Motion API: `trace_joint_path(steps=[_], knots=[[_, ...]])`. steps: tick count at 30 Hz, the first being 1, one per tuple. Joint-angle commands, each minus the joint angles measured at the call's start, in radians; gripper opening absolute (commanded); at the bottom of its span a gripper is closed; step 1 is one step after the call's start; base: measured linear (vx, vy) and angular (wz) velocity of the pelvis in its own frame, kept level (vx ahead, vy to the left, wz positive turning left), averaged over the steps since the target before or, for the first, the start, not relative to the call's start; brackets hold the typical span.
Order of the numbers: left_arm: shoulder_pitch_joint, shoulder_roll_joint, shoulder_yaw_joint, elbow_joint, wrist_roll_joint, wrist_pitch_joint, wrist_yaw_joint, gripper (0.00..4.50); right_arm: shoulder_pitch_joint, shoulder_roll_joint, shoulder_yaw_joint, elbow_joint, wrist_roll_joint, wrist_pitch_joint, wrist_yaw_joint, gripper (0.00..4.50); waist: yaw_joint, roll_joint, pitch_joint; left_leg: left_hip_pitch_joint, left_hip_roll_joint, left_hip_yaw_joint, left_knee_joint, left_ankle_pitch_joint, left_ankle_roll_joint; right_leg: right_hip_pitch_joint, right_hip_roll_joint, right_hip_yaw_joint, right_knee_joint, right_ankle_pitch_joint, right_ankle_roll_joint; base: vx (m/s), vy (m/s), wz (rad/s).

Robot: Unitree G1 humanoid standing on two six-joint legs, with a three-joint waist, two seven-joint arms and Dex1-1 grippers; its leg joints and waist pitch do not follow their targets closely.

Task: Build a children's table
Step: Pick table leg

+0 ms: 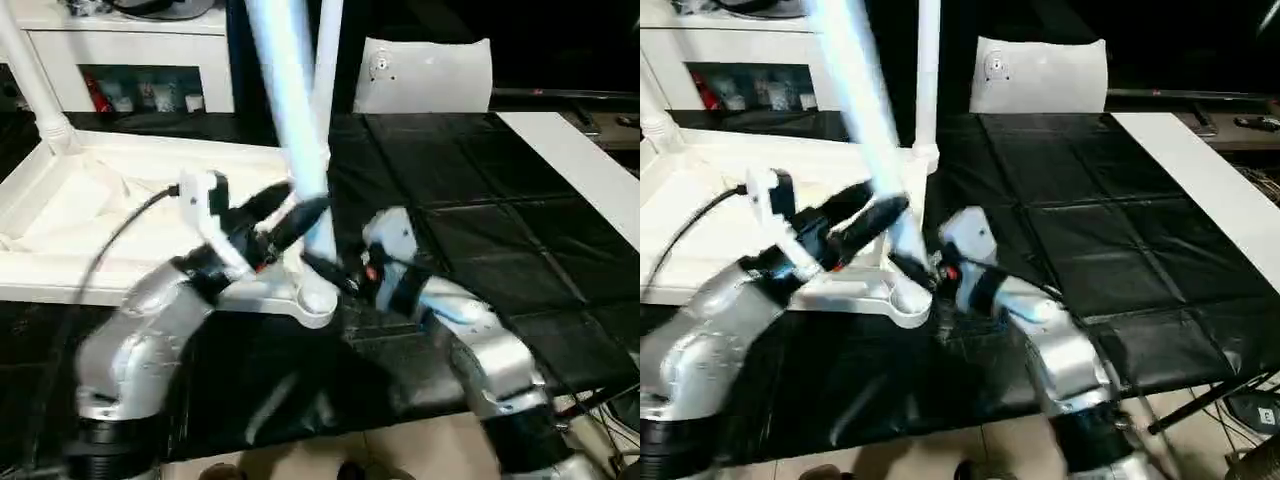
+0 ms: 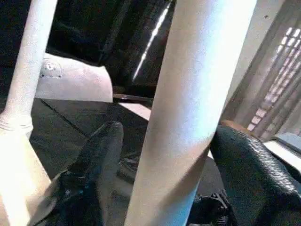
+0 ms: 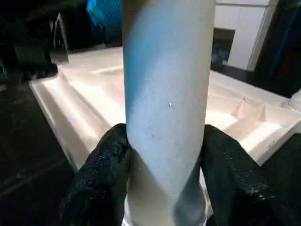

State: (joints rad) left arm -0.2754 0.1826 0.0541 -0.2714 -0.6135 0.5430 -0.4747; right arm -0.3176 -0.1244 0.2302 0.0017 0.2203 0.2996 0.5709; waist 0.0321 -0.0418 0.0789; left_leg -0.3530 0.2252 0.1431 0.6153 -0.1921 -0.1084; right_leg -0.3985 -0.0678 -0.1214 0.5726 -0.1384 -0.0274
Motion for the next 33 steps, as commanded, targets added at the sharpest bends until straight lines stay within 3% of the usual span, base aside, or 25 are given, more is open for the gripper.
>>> trace_joint_path(steps=[1,4,9,15,18,24,28,33], knots=[[-0.006,-0.010,-0.019,-0.020,0.023,0.000,0.034,2.97,-0.017,0.002,-0.021,0.000,-0.012,-0.017,-0.019,1.88,0.000,0.017,-0.074,0.006,-0.001,0.004,-0.083,-0.340,-0.001,0.041,-0.060,0.035,-0.091,-0.543,-0.008,0.000,0.000,0.00],[-0.022,-0.045,-0.035,-0.010,0.067,0.000,0.109,2.71,-0.024,0.024,-0.013,0.021,-0.027,-0.033,-0.044,1.88,0.002,0.015,-0.075,0.003,0.000,0.008,-0.083,-0.309,-0.001,0.040,-0.060,0.043,-0.082,-0.497,-0.028,0.000,0.000,0.00],[-0.048,-0.085,-0.044,0.002,0.092,-0.001,0.166,2.21,-0.034,0.043,-0.010,0.044,-0.037,-0.052,-0.063,1.88,0.008,0.011,-0.081,-0.006,0.000,0.012,-0.084,-0.228,0.004,0.050,-0.060,0.049,-0.069,-0.422,-0.040,0.000,0.000,0.00],[-0.060,-0.103,-0.047,0.010,0.102,0.006,0.197,1.95,-0.040,0.050,-0.012,0.056,-0.044,-0.062,-0.070,1.88,0.010,0.016,-0.085,-0.008,0.005,0.014,-0.085,-0.173,0.000,0.055,-0.059,0.055,-0.051,-0.300,-0.087,0.000,0.000,0.00],[-0.061,-0.106,-0.048,0.010,0.109,0.008,0.205,1.93,-0.043,0.051,-0.015,0.061,-0.046,-0.065,-0.073,1.88,0.010,0.015,-0.083,-0.007,0.004,0.015,-0.086,-0.191,-0.001,0.055,-0.059,0.055,-0.054,-0.323,-0.090,0.000,0.000,0.00],[-0.059,-0.091,-0.069,0.010,0.139,0.005,0.203,1.90,-0.048,0.052,-0.008,0.067,-0.050,-0.072,-0.074,1.88,0.012,0.014,-0.079,-0.002,0.002,0.014,-0.086,-0.233,-0.002,0.050,-0.060,0.051,-0.067,-0.414,-0.053,0.000,0.000,0.00],[-0.058,-0.064,-0.092,0.019,0.169,-0.015,0.176,1.90,-0.049,0.051,-0.001,0.070,-0.054,-0.080,-0.070,1.88,0.011,0.014,-0.080,-0.003,0.002,0.013,-0.086,-0.227,-0.002,0.051,-0.060,0.052,-0.065,-0.403,-0.052,0.000,0.000,0.00],[-0.064,-0.003,-0.111,0.041,0.192,-0.067,0.084,1.88,-0.048,0.046,0.001,0.074,-0.056,-0.093,-0.054,1.88,0.013,0.016,-0.083,-0.004,0.003,0.013,-0.087,-0.196,-0.003,0.053,-0.061,0.056,-0.056,-0.343,-0.076,0.000,0.000,0.00]])
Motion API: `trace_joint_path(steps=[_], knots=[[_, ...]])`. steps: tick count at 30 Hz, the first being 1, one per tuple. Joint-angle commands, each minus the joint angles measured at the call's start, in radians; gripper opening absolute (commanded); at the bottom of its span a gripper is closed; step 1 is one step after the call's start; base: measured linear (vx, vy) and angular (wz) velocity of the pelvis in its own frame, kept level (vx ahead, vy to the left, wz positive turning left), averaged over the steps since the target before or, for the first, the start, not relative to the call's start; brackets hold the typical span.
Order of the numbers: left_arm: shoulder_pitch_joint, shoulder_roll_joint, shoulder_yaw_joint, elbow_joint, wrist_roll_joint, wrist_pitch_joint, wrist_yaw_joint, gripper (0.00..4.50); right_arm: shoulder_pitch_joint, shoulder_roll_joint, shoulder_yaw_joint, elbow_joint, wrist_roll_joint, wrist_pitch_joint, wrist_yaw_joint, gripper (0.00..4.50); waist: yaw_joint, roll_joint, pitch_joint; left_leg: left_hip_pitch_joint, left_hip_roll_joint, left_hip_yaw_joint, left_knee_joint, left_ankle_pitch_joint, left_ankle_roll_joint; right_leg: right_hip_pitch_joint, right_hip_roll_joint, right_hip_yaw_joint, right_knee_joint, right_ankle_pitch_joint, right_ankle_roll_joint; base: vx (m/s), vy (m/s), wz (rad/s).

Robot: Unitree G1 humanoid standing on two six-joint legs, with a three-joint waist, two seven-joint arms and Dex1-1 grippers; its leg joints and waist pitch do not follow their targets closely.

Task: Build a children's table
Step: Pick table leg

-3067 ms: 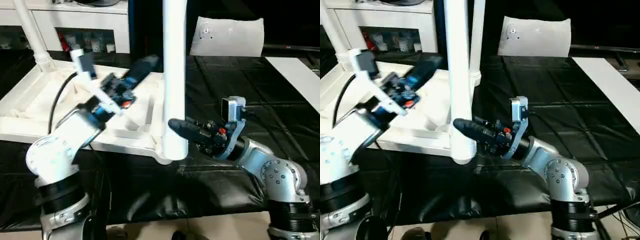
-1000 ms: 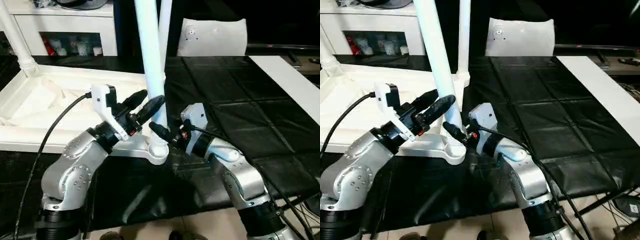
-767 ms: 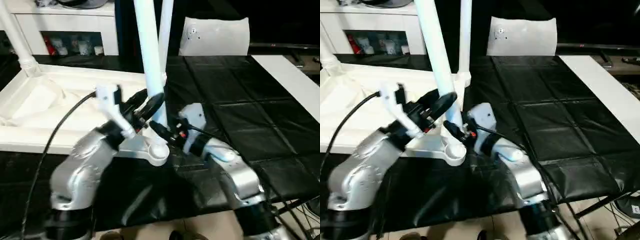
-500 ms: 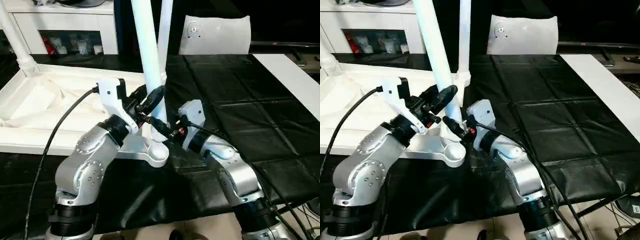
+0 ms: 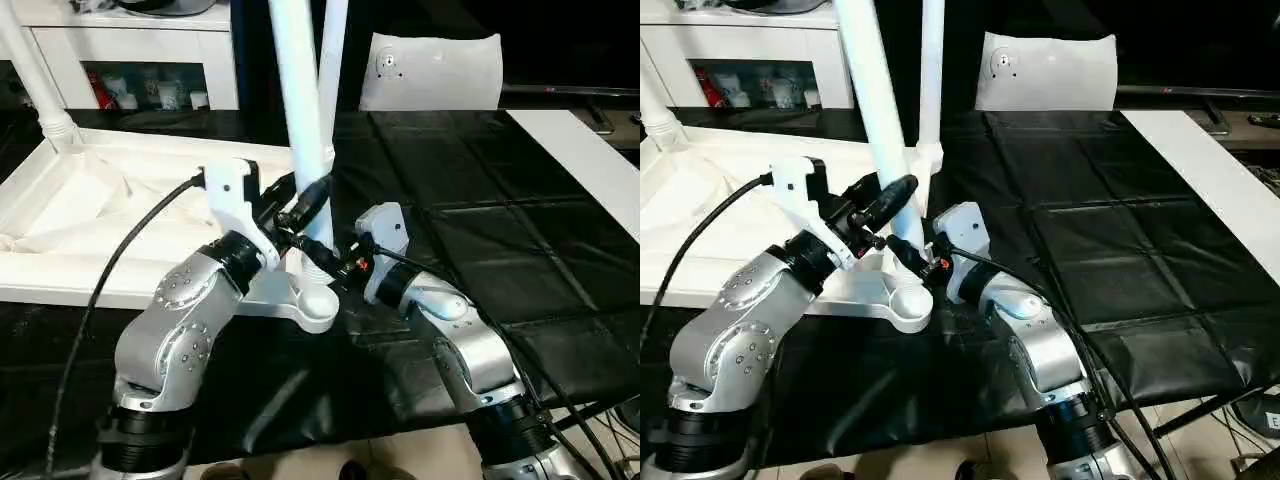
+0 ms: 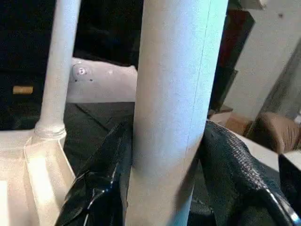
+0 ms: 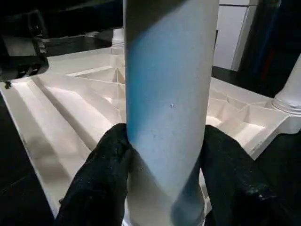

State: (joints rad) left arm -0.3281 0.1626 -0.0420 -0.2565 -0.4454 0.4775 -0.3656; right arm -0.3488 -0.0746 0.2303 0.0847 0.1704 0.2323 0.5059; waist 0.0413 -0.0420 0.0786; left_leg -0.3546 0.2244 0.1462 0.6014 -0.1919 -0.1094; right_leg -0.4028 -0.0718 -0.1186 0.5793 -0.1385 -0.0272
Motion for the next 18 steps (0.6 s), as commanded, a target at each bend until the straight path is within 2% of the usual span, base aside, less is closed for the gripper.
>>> trace_joint_path(steps=[1,3,7,9,10,11,12,13,14,17,18], knots=[[-0.012,0.024,-0.014,0.029,0.024,-0.005,-0.034,1.87,-0.016,-0.005,0.001,-0.009,-0.005,-0.027,0.013,1.88,0.004,0.017,-0.083,-0.003,0.004,0.010,-0.073,-0.194,-0.003,0.057,-0.057,0.053,-0.061,-0.337,-0.080,0.000,0.000,0.00],[-0.015,0.041,0.005,0.037,0.016,-0.007,-0.055,1.87,-0.018,-0.008,-0.002,-0.005,-0.006,-0.031,0.016,1.88,0.004,0.019,-0.083,0.000,0.005,0.011,-0.073,-0.194,-0.007,0.057,-0.057,0.055,-0.058,-0.317,-0.095,0.000,0.000,0.00],[-0.017,0.045,0.017,0.041,0.009,-0.005,-0.056,1.87,-0.021,-0.010,-0.002,-0.003,-0.007,-0.033,0.017,1.88,0.003,0.017,-0.082,0.001,0.005,0.013,-0.074,-0.206,-0.009,0.058,-0.057,0.055,-0.058,-0.323,-0.102,0.000,0.000,0.00],[-0.031,0.010,0.058,0.048,-0.025,0.036,0.010,1.86,-0.025,-0.015,0.004,-0.004,-0.020,-0.037,0.014,1.88,0.003,0.018,-0.081,0.002,0.006,0.014,-0.073,-0.218,-0.015,0.058,-0.058,0.056,-0.055,-0.336,-0.103,0.000,0.000,0.00],[-0.033,0.004,0.065,0.051,-0.029,0.040,0.022,1.86,-0.026,-0.015,0.004,-0.004,-0.018,-0.035,0.016,1.88,0.004,0.016,-0.079,0.003,0.003,0.015,-0.072,-0.222,-0.013,0.056,-0.056,0.055,-0.061,-0.346,-0.100,0.000,0.000,0.00],[-0.052,-0.030,0.109,0.069,-0.053,0.061,0.089,1.86,-0.027,-0.010,-0.001,-0.014,0.008,-0.009,0.032,1.88,0.004,0.012,-0.081,0.003,0.003,0.015,-0.072,-0.225,-0.011,0.058,-0.057,0.054,-0.061,-0.361,-0.094,0.000,0.000,0.00],[-0.060,-0.042,0.127,0.079,-0.060,0.064,0.113,1.85,-0.028,-0.006,-0.005,-0.019,0.025,0.006,0.042,2.23,0.005,0.013,-0.079,0.005,0.003,0.015,-0.071,-0.235,-0.008,0.055,-0.056,0.053,-0.065,-0.377,-0.088,0.000,0.000,0.00],[-0.060,-0.042,0.127,0.079,-0.060,0.064,0.113,1.85,-0.028,-0.006,-0.005,-0.019,0.025,0.006,0.042,2.23,0.004,0.012,-0.079,0.003,0.002,0.015,-0.070,-0.238,-0.006,0.057,-0.056,0.052,-0.066,-0.385,-0.083,0.000,0.000,0.00],[-0.071,-0.052,0.144,0.089,-0.067,0.066,0.132,1.85,-0.026,-0.007,-0.003,-0.030,0.039,0.017,0.062,2.58,0.006,0.012,-0.080,0.001,0.000,0.014,-0.071,-0.239,-0.001,0.058,-0.056,0.049,-0.069,-0.409,-0.070,0.000,0.000,0.00],[-0.084,-0.051,0.154,0.099,-0.067,0.065,0.138,1.85,-0.025,-0.013,0.000,-0.047,0.061,0.029,0.091,2.69,0.007,0.011,-0.080,-0.001,-0.001,0.014,-0.069,-0.224,0.007,0.056,-0.054,0.048,-0.074,-0.423,-0.045,0.000,0.000,0.00],[-0.089,-0.048,0.158,0.098,-0.070,0.071,0.139,1.85,-0.023,-0.015,-0.006,-0.061,0.082,0.045,0.105,2.80,0.005,0.011,-0.082,-0.005,-0.001,0.011,-0.071,-0.217,0.008,0.060,-0.055,0.047,-0.071,-0.417,-0.038,0.000,0.000,0.00]])
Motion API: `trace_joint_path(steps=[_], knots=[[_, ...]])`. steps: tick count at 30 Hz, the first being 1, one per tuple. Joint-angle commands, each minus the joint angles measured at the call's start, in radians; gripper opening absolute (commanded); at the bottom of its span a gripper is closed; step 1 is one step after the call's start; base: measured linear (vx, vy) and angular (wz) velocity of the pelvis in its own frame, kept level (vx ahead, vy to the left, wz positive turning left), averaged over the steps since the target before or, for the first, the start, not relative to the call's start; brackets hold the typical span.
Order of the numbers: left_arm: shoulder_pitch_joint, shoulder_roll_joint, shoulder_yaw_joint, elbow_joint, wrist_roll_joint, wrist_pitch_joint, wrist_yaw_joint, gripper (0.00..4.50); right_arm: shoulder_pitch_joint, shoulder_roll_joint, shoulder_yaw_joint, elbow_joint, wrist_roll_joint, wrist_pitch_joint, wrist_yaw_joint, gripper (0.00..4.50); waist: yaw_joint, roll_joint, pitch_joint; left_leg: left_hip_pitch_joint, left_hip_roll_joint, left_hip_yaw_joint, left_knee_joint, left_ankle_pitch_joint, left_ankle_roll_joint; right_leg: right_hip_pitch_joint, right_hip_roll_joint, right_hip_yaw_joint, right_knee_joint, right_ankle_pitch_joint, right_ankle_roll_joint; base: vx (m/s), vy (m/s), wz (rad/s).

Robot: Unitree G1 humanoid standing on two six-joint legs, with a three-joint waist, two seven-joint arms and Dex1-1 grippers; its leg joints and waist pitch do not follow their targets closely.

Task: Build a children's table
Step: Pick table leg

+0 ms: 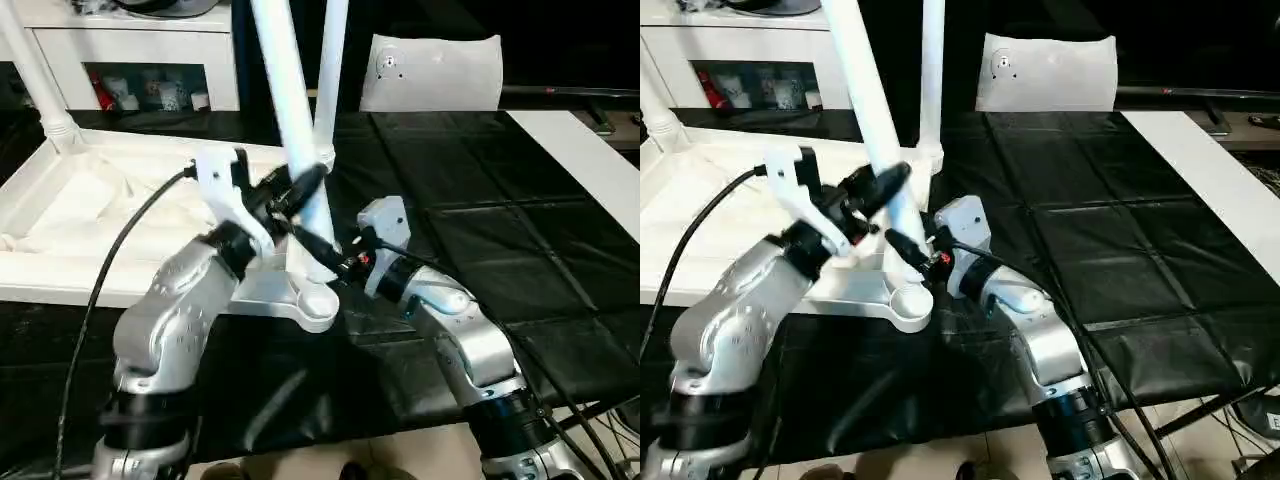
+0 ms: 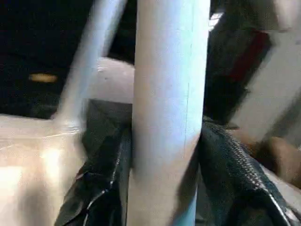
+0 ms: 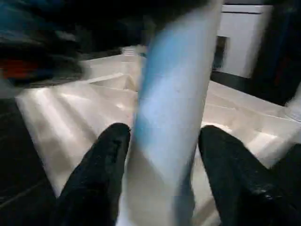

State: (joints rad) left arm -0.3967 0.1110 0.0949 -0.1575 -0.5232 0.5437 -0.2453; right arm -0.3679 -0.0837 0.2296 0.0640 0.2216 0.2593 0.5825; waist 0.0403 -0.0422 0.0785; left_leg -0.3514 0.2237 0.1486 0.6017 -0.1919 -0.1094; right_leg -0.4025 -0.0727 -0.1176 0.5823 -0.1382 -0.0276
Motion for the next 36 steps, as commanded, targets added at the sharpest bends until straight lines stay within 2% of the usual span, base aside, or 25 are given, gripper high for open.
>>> trace_joint_path(steps=[1,2,3,6,7,8,9,14,16,17,18,19,24,25,28,32,36], knots=[[-0.023,0.005,0.024,-0.001,0.006,0.008,0.019,1.85,-0.004,-0.008,-0.009,-0.048,0.042,0.026,0.035,2.91,0.005,0.014,-0.082,-0.006,-0.001,0.008,-0.071,-0.213,0.010,0.060,-0.053,0.046,-0.075,-0.412,-0.037,0.000,0.000,0.00],[-0.030,0.009,0.035,-0.004,-0.005,0.022,0.022,1.85,-0.004,-0.015,-0.024,-0.070,0.076,0.056,0.052,3.02,0.004,0.014,-0.083,-0.002,0.002,0.009,-0.070,-0.209,0.013,0.056,-0.053,0.047,-0.073,-0.394,-0.044,0.000,0.000,0.00],[-0.036,0.011,0.046,-0.007,-0.016,0.035,0.025,1.85,-0.004,-0.020,-0.043,-0.090,0.111,0.087,0.062,3.10,0.005,0.018,-0.084,-0.001,0.003,0.009,-0.069,-0.200,0.015,0.056,-0.051,0.049,-0.069,-0.365,-0.059,0.000,0.000,0.00],[-0.057,0.023,0.091,-0.010,-0.066,0.079,0.035,1.85,-0.026,-0.034,-0.169,-0.145,0.280,0.209,0.060,3.30,0.016,0.019,-0.088,0.005,0.006,0.009,-0.070,-0.175,0.018,0.057,-0.051,0.052,-0.055,-0.280,-0.101,0.000,0.000,0.00],[-0.059,0.027,0.095,-0.008,-0.074,0.080,0.034,1.85,-0.031,-0.037,-0.190,-0.145,0.299,0.222,0.055,3.30,0.018,0.020,-0.088,0.005,0.007,0.008,-0.070,-0.175,0.017,0.056,-0.051,0.052,-0.054,-0.275,-0.107,0.000,0.000,0.00],[-0.060,0.029,0.097,-0.007,-0.080,0.081,0.032,1.85,-0.036,-0.041,-0.202,-0.144,0.307,0.228,0.052,3.44,0.021,0.014,-0.087,0.003,0.005,0.011,-0.070,-0.171,0.013,0.057,-0.052,0.052,-0.055,-0.272,-0.111,0.000,0.000,0.00],[-0.061,0.032,0.100,-0.007,-0.091,0.088,0.027,1.85,-0.044,-0.050,-0.220,-0.137,0.306,0.242,0.043,3.53,0.023,0.017,-0.087,0.002,0.004,0.012,-0.069,-0.170,0.009,0.058,-0.054,0.052,-0.056,-0.283,-0.112,0.000,0.000,0.00],[-0.070,0.055,0.120,-0.009,-0.132,0.134,-0.018,1.85,-0.090,-0.111,-0.280,-0.099,0.331,0.346,0.019,3.92,0.026,0.014,-0.087,0.001,-0.002,0.014,-0.067,-0.170,-0.002,0.060,-0.054,0.049,-0.062,-0.346,-0.086,0.000,0.000,0.00],[-0.072,0.062,0.122,-0.012,-0.154,0.151,-0.035,1.85,-0.096,-0.126,-0.281,-0.097,0.338,0.364,0.023,4.11,0.024,0.009,-0.086,0.000,-0.003,0.015,-0.066,-0.174,-0.001,0.059,-0.054,0.047,-0.066,-0.372,-0.074,0.000,0.000,0.00],[-0.072,0.067,0.121,-0.014,-0.169,0.163,-0.049,1.85,-0.099,-0.134,-0.281,-0.098,0.347,0.377,0.031,4.23,0.026,0.010,-0.087,0.000,-0.004,0.015,-0.065,-0.168,0.000,0.059,-0.055,0.047,-0.068,-0.381,-0.068,0.000,0.000,0.00],[-0.073,0.078,0.118,-0.019,-0.204,0.187,-0.076,1.84,-0.110,-0.144,-0.290,-0.098,0.375,0.405,0.046,4.31,0.025,0.008,-0.087,-0.001,-0.004,0.014,-0.065,-0.165,0.003,0.058,-0.054,0.046,-0.069,-0.387,-0.064,0.000,0.000,0.00],[-0.073,0.079,0.117,-0.020,-0.208,0.190,-0.079,1.84,-0.112,-0.145,-0.291,-0.098,0.378,0.409,0.048,4.36,0.027,0.010,-0.088,0.000,-0.004,0.014,-0.064,-0.162,0.004,0.059,-0.055,0.046,-0.067,-0.387,-0.064,0.000,0.000,0.00],[-0.081,0.098,0.129,-0.034,-0.333,0.280,-0.170,1.84,-0.141,-0.181,-0.297,-0.101,0.447,0.491,0.122,4.50,0.028,0.007,-0.089,-0.001,-0.001,0.014,-0.064,-0.145,0.005,0.059,-0.054,0.046,-0.061,-0.355,-0.086,0.000,0.000,0.00],[-0.081,0.098,0.129,-0.034,-0.333,0.280,-0.170,1.84,-0.141,-0.181,-0.297,-0.101,0.447,0.491,0.122,4.50,0.029,0.008,-0.089,-0.001,-0.001,0.015,-0.063,-0.144,0.006,0.058,-0.054,0.046,-0.062,-0.352,-0.088,0.000,0.000,0.00],[-0.093,0.109,0.137,-0.029,-0.404,0.314,-0.225,1.84,-0.147,-0.219,-0.278,-0.116,0.490,0.547,0.185,4.50,0.033,0.008,-0.088,0.000,-0.002,0.016,-0.063,-0.144,0.007,0.060,-0.054,0.046,-0.062,-0.359,-0.090,0.000,0.000,0.00],[-0.101,0.170,0.087,-0.035,-0.409,0.321,-0.360,1.84,-0.152,-0.265,-0.247,-0.129,0.517,0.595,0.259,4.50,0.042,0.007,-0.088,0.001,-0.001,0.016,-0.065,-0.136,0.010,0.059,-0.054,0.047,-0.064,-0.369,-0.077,0.000,0.000,0.00],[-0.117,0.217,0.035,-0.029,-0.383,0.289,-0.490,1.84,-0.167,-0.302,-0.215,-0.123,0.511,0.598,0.331,4.50,0.047,0.006,-0.087,0.003,0.000,0.017,-0.065,-0.136,0.001,0.058,-0.056,0.047,-0.066,-0.391,-0.071,0.000,0.000,0.00]])
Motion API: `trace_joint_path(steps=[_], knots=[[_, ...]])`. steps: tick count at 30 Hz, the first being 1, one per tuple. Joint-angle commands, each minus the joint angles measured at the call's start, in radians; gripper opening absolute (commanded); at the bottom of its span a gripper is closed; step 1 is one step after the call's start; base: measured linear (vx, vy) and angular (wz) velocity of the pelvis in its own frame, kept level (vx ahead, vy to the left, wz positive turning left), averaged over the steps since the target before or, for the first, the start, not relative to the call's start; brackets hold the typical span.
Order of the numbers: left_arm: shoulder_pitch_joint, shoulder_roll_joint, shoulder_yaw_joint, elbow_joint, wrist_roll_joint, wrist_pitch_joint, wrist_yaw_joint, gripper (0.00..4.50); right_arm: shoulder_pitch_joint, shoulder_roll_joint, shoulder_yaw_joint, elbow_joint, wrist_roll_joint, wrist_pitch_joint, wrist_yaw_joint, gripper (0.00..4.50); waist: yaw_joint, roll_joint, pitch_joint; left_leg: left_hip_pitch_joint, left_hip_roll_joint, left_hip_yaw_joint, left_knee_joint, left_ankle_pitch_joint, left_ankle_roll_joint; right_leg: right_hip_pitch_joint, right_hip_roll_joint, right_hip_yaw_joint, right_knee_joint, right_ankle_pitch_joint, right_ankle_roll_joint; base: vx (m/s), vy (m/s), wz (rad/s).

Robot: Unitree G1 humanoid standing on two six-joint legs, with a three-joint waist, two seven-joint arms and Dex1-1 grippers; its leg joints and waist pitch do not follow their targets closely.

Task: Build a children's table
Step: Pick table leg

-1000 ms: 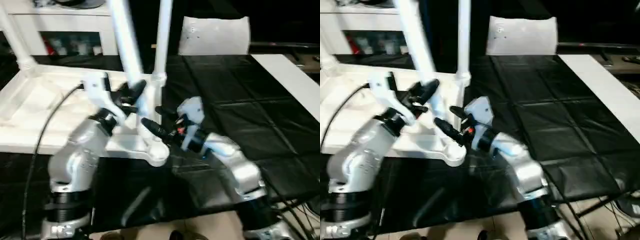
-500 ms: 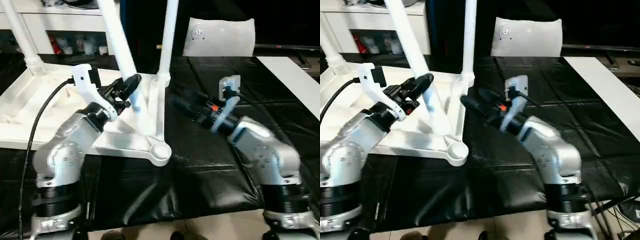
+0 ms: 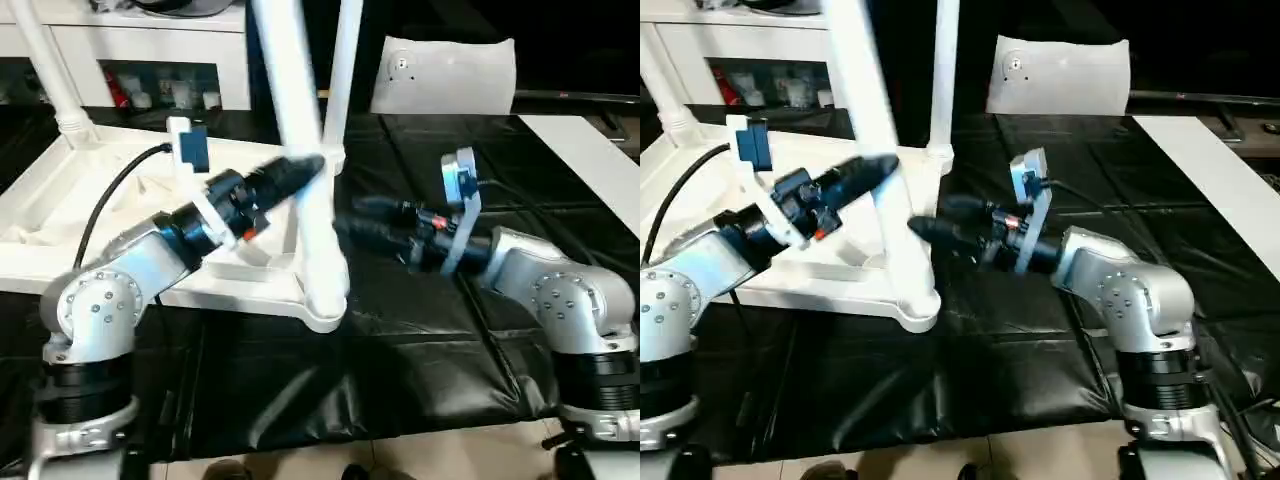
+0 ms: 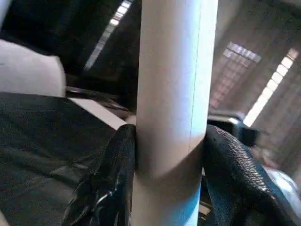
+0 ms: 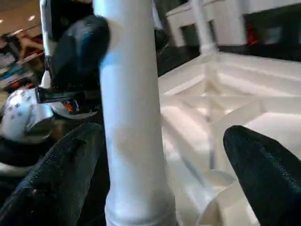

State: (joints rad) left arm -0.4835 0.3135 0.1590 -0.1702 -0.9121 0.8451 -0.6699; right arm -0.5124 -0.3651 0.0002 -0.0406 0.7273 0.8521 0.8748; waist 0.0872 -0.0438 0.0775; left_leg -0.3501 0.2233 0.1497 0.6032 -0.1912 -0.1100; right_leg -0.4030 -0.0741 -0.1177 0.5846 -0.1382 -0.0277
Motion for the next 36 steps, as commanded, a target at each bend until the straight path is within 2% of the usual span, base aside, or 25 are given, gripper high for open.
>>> trace_joint_path(steps=[1,4,6,10,14,15,16,17,20,26,35,36], knots=[[-0.035,0.027,-0.042,-0.014,0.006,-0.015,-0.099,1.84,-0.027,-0.033,0.027,-0.016,0.000,0.001,0.062,4.50,0.002,0.007,-0.087,0.001,0.000,0.016,-0.067,-0.137,0.003,0.060,-0.055,0.047,-0.069,-0.393,-0.069,0.000,0.000,0.00],[-0.053,0.048,-0.065,0.003,-0.009,-0.012,-0.180,1.84,-0.041,-0.068,0.063,-0.013,-0.012,-0.018,0.138,4.50,0.004,0.004,-0.086,0.003,0.001,0.017,-0.067,-0.141,0.001,0.059,-0.056,0.048,-0.066,-0.393,-0.075,0.000,0.000,0.00],[-0.067,0.066,-0.091,0.015,-0.016,-0.009,-0.256,1.84,-0.044,-0.099,0.098,-0.022,-0.017,-0.037,0.224,4.50,0.004,0.004,-0.084,0.000,0.002,0.016,-0.067,-0.147,0.002,0.060,-0.058,0.048,-0.067,-0.405,-0.075,0.000,0.000,0.00],[-0.089,0.079,-0.120,0.033,-0.015,-0.016,-0.333,1.84,-0.052,-0.119,0.127,-0.019,-0.022,-0.050,0.287,4.50,0.003,-0.001,-0.086,-0.003,0.002,0.017,-0.066,-0.134,0.003,0.062,-0.058,0.048,-0.066,-0.401,-0.079,0.000,0.000,0.00],[-0.112,0.079,-0.149,0.049,0.003,-0.028,-0.369,1.84,-0.063,-0.123,0.151,-0.009,-0.031,-0.070,0.326,4.50,0.004,-0.001,-0.087,-0.003,0.003,0.016,-0.065,-0.132,0.002,0.062,-0.060,0.048,-0.065,-0.401,-0.087,0.000,0.000,0.00],[-0.120,0.080,-0.164,0.056,0.020,-0.038,-0.389,1.84,-0.069,-0.122,0.163,-0.002,-0.032,-0.077,0.345,4.31,0.004,-0.002,-0.087,-0.003,0.003,0.016,-0.065,-0.132,0.002,0.063,-0.060,0.048,-0.064,-0.404,-0.086,0.000,0.000,0.00],[-0.120,0.080,-0.165,0.056,0.020,-0.038,-0.390,1.84,-0.069,-0.122,0.164,-0.002,-0.032,-0.077,0.346,4.31,0.004,-0.002,-0.087,-0.003,0.002,0.017,-0.064,-0.132,0.004,0.062,-0.059,0.048,-0.065,-0.406,-0.086,0.000,0.000,0.00],[-0.127,0.078,-0.174,0.064,0.033,-0.048,-0.401,1.84,-0.073,-0.121,0.179,0.000,-0.035,-0.081,0.361,4.09,0.004,-0.004,-0.087,-0.003,0.003,0.017,-0.065,-0.132,0.004,0.063,-0.060,0.048,-0.065,-0.411,-0.083,0.000,0.000,0.00],[-0.138,0.077,-0.188,0.077,0.054,-0.068,-0.421,1.84,-0.073,-0.120,0.200,-0.001,-0.043,-0.087,0.389,3.89,0.004,-0.003,-0.087,-0.003,0.003,0.016,-0.064,-0.130,0.004,0.062,-0.060,0.048,-0.066,-0.421,-0.075,0.000,0.000,0.00],[-0.154,0.088,-0.215,0.088,0.070,-0.083,-0.468,1.84,-0.073,-0.123,0.234,0.005,-0.047,-0.085,0.436,3.37,0.004,-0.004,-0.087,-0.003,0.004,0.016,-0.065,-0.131,0.003,0.062,-0.060,0.048,-0.064,-0.410,-0.084,0.000,0.000,0.00],[-0.170,0.092,-0.226,0.102,0.084,-0.091,-0.502,1.84,-0.076,-0.139,0.262,0.016,-0.075,-0.101,0.472,2.68,0.005,-0.004,-0.087,-0.003,0.004,0.016,-0.064,-0.132,0.000,0.061,-0.061,0.049,-0.065,-0.419,-0.085,0.000,0.000,0.00],[-0.171,0.093,-0.226,0.104,0.085,-0.092,-0.505,1.84,-0.076,-0.137,0.263,0.018,-0.078,-0.103,0.474,2.59,0.006,-0.001,-0.087,-0.003,0.004,0.016,-0.064,-0.131,-0.001,0.062,-0.061,0.048,-0.064,-0.418,-0.087,0.000,0.000,0.00]])
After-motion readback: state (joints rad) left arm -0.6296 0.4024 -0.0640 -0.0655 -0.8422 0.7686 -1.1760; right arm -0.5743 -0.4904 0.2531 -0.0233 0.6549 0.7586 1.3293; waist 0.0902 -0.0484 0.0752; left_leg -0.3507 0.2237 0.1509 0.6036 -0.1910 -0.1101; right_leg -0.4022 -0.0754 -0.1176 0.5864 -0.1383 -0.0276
